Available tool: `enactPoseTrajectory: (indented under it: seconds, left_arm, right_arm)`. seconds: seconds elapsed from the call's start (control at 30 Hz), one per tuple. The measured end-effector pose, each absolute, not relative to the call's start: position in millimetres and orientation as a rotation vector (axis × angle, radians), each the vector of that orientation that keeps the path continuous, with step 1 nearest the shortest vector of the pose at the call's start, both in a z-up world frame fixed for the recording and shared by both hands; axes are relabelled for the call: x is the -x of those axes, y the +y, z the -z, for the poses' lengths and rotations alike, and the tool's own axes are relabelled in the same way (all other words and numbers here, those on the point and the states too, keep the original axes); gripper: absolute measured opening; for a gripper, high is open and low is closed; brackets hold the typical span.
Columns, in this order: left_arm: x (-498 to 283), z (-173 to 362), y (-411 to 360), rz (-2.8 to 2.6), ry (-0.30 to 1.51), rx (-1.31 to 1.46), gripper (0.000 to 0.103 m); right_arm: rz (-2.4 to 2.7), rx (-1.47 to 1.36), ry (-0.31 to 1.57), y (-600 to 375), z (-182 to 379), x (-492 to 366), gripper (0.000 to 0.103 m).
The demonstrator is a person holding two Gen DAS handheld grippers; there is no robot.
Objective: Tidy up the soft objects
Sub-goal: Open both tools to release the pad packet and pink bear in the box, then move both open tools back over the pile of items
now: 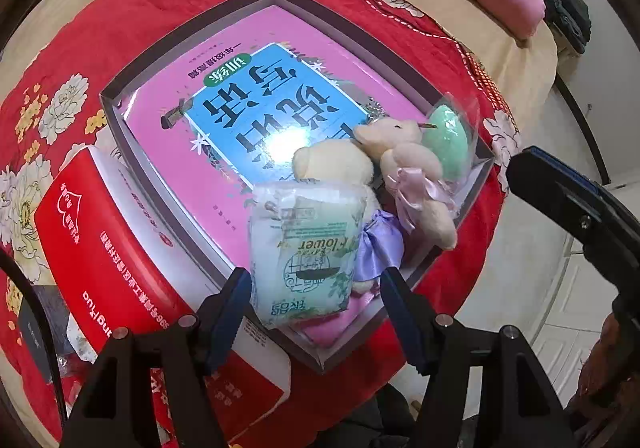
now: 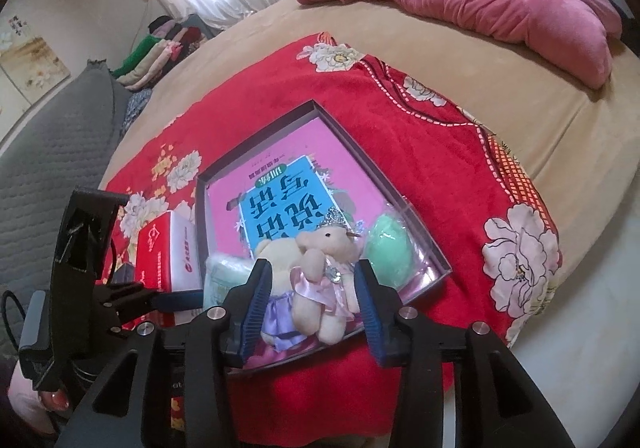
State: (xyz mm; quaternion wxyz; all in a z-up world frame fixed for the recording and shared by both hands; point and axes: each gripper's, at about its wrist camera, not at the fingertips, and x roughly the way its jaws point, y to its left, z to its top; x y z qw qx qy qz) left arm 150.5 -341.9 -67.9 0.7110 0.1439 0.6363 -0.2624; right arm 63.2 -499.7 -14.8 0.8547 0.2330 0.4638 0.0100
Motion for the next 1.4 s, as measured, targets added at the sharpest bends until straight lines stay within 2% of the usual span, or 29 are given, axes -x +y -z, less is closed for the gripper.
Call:
enactPoseTrajectory:
  seconds: [0.4, 0.47, 0.53, 0.8, 0.93, 1.07, 1.4]
  left_arm:
    - [-143, 56, -336, 0.589, 1.382, -0.292, 0.067]
    - [-143, 53, -334, 0.591, 1.376, -0.270, 0.069]
    - [-143, 47, -329, 0.596, 1.365, -0.240, 0.075]
    - [-139, 33, -317, 0.570, 1.324, -0.219, 0.076]
    - [-136, 26, -310, 0.563, 1.312, -0.202, 0.078]
    - [-131, 18, -302, 0.545, 1.281, -0.203, 0.081]
    - [-120, 0, -273, 0.509, 1.229, -0.175, 0.082]
  right_arm:
    - [-0.005, -0.476, 0.964, -499, 4, -58, 0.054]
    - [0.009, -0.470, 0.964, -500, 2, -57, 0.058]
    - [0.014, -0.468, 0.960, -500, 1, -55, 0.060]
    - [0.035, -0.448, 0.958, -497, -5, -51, 0.062]
    - [0.041, -0.436, 0.950, -494, -9, -48, 0.070]
    - [0.049, -0.421, 0.948, -490, -12, -46, 0.071]
    - [0.069, -0.363, 0.934, -470, -25, -42, 0.071]
